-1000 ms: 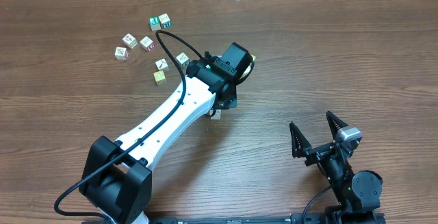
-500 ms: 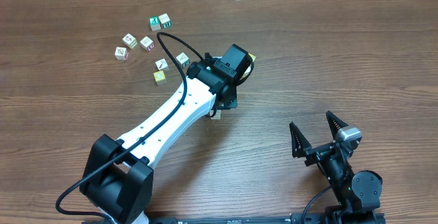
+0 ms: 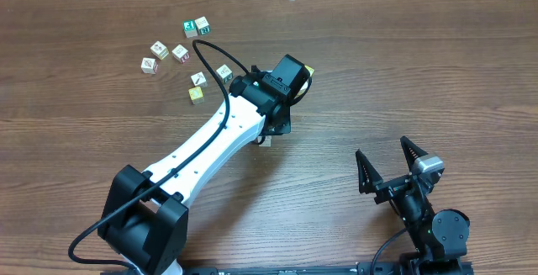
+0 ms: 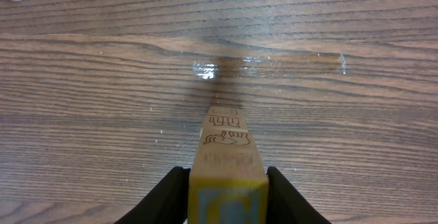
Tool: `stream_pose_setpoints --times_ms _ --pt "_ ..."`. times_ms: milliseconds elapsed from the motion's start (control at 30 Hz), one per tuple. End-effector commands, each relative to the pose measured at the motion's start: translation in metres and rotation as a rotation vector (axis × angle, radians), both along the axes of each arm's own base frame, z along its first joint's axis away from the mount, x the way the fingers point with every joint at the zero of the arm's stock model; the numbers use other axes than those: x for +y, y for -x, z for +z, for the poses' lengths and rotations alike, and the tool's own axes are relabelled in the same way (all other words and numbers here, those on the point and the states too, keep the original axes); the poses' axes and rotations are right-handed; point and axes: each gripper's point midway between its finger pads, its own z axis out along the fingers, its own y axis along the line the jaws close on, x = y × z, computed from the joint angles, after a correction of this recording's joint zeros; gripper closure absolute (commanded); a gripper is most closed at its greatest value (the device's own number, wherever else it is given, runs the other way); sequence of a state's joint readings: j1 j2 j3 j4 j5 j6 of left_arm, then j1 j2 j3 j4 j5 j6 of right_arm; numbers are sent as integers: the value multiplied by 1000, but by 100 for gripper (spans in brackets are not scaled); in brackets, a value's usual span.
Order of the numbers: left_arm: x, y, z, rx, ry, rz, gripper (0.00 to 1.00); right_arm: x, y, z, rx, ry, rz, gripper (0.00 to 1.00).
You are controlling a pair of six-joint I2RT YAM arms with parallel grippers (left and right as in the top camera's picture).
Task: Form a tower
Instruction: 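Align and lower the 'C' block onto the elephant-picture block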
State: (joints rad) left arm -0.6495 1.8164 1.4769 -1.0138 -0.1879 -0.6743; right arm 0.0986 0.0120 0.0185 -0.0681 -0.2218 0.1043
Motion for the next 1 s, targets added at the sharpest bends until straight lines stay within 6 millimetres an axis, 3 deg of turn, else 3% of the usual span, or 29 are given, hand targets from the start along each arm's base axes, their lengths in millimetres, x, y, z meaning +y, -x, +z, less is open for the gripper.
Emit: stream_pose_setpoints --times_ms 0,267,633,967 --pt "-1 3 -6 14 -20 -28 67 -1 0 -2 -3 -3 -4 0" --pt "-1 3 -6 14 -20 -30 60 -1 0 -2 -3 -3 -4 0" --pt "-1 3 -6 16 -21 -30 71 -1 0 -2 -3 -3 -4 0" --pt "1 5 -6 23 -26 -30 70 -1 0 -2 -3 -3 -4 0"
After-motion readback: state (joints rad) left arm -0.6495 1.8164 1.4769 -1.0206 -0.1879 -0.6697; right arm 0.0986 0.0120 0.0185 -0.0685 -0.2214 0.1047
